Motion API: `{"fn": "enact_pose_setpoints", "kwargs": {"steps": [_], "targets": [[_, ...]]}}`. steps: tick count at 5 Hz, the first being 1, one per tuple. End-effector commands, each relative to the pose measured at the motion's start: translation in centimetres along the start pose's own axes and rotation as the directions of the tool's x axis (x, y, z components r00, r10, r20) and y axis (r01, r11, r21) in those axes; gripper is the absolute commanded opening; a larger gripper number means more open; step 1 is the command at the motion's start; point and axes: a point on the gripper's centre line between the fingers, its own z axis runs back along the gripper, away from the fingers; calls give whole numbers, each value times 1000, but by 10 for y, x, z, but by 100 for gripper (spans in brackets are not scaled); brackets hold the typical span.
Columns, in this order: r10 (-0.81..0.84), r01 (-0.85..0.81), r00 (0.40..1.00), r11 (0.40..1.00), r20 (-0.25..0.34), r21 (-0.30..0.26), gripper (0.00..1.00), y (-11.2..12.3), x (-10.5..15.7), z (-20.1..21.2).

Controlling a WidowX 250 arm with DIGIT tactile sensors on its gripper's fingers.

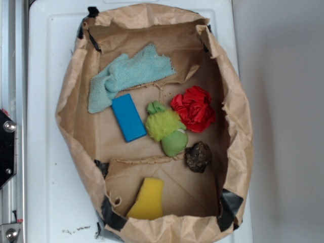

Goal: Grab the blue cloth.

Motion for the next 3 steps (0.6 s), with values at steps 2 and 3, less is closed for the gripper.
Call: {"fn": "enact_pose_setpoints", "kwargs": {"steps": [2, 3], "targets": [[-68, 67, 998, 997, -11, -34, 100, -2, 43, -16], [-69, 70, 995, 997, 75, -11, 100, 2, 77, -29]]}}
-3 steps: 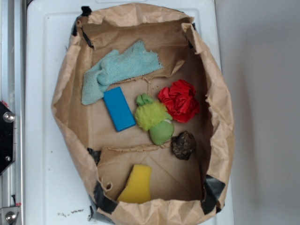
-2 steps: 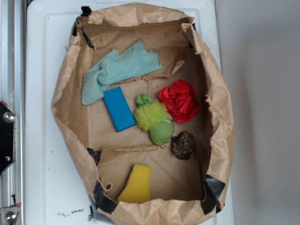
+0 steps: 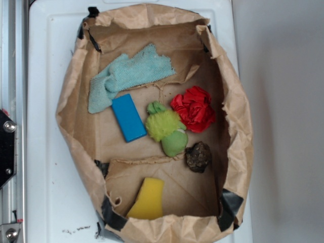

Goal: Grab the blue cloth.

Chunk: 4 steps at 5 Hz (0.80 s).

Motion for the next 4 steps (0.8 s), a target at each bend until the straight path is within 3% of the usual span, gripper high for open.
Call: {"fn": "enact_pose_setpoints", "kwargs": {"steps": [1, 3, 4], "targets": [[-12, 4, 991, 998, 132, 61, 100, 25, 65, -19], [94, -109, 991, 981, 99, 158, 100, 81, 101, -59], [174, -190, 980, 964, 100, 188, 100, 94, 103, -64]]}}
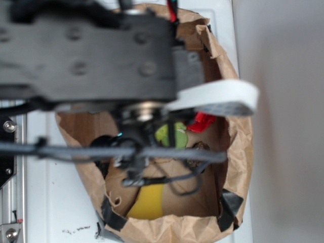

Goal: Grab the blue cloth.

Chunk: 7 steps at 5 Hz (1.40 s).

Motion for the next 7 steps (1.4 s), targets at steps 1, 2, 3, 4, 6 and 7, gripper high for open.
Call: {"fn": "enact_pose_setpoints", "kwargs": {"steps": [1, 2, 3, 4, 6, 7], "targets": [[95, -96, 995, 994, 36, 45, 100, 22, 9, 8], [95, -96, 995, 994, 36, 45, 100, 22, 9, 8], [95, -96, 995, 994, 36, 45, 100, 22, 9, 8], [137, -136, 991, 990, -8, 45, 100, 34, 20, -21], [236, -234, 970, 972, -56, 34, 100, 42, 19, -56], [272, -269, 961, 961, -53, 60, 100, 57, 25, -62]]}}
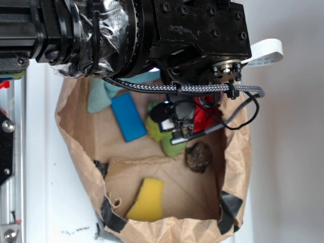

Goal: Grab the blue cloth.

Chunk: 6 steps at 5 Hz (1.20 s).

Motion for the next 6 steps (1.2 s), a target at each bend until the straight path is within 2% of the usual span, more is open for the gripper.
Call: {"fn": "enact_pose_setpoints", "kwargs": {"steps": [1, 3, 4, 6], "targets": [[101, -102, 995, 994, 25, 47, 100, 33, 14, -4], [112, -123, 990, 983, 85, 134, 100, 41, 24, -18], [54, -68, 994, 985, 91, 158, 100, 42, 16, -23], [-67, 56, 996, 981, 56, 184, 100, 35, -3, -47]]}}
